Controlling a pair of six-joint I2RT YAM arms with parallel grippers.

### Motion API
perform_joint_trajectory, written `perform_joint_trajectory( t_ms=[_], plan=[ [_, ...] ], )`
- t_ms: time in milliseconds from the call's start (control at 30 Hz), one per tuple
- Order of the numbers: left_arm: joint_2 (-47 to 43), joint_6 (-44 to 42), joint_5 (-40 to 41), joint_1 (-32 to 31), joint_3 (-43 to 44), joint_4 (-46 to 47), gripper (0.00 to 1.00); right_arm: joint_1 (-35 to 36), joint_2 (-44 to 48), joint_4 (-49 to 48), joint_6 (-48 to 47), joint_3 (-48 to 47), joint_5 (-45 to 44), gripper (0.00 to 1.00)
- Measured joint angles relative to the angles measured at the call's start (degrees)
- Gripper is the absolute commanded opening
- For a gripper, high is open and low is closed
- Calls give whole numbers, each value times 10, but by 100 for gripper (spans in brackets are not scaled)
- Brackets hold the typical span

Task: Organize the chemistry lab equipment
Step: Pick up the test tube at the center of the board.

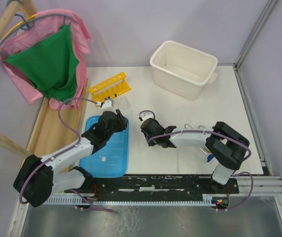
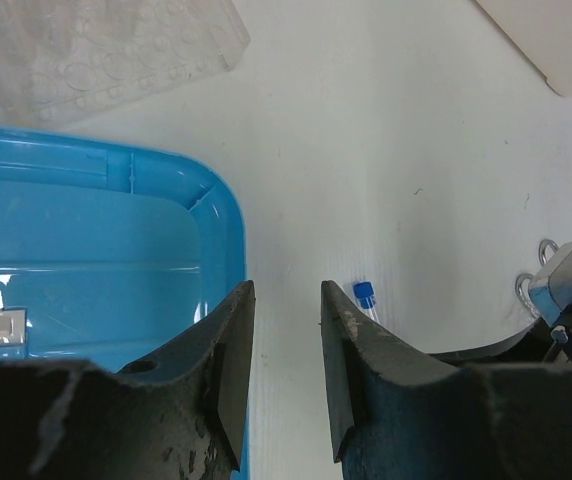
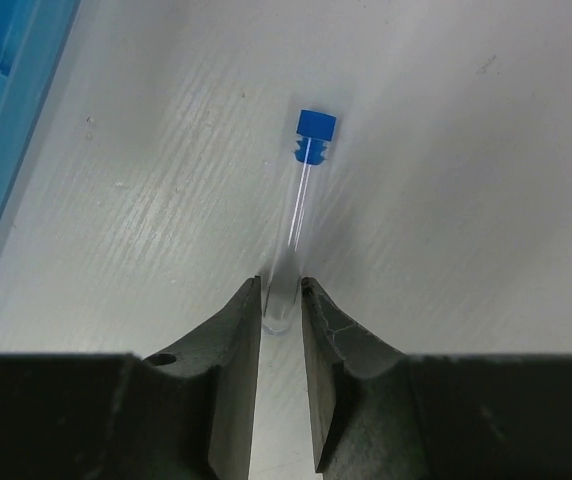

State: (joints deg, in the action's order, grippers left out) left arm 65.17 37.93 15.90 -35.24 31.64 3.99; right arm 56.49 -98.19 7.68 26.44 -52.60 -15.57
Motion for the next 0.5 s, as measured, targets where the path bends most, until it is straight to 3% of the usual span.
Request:
perform_joint_trajectory(
  t_ms=[300,500],
  plan=[
    [1,5,-22,-1,-2,6,41,2,-8,-33,12,11,2,10],
    [11,19,-62,-6,-2,13,43,54,60,-73,5,93,-63,11]
  ],
)
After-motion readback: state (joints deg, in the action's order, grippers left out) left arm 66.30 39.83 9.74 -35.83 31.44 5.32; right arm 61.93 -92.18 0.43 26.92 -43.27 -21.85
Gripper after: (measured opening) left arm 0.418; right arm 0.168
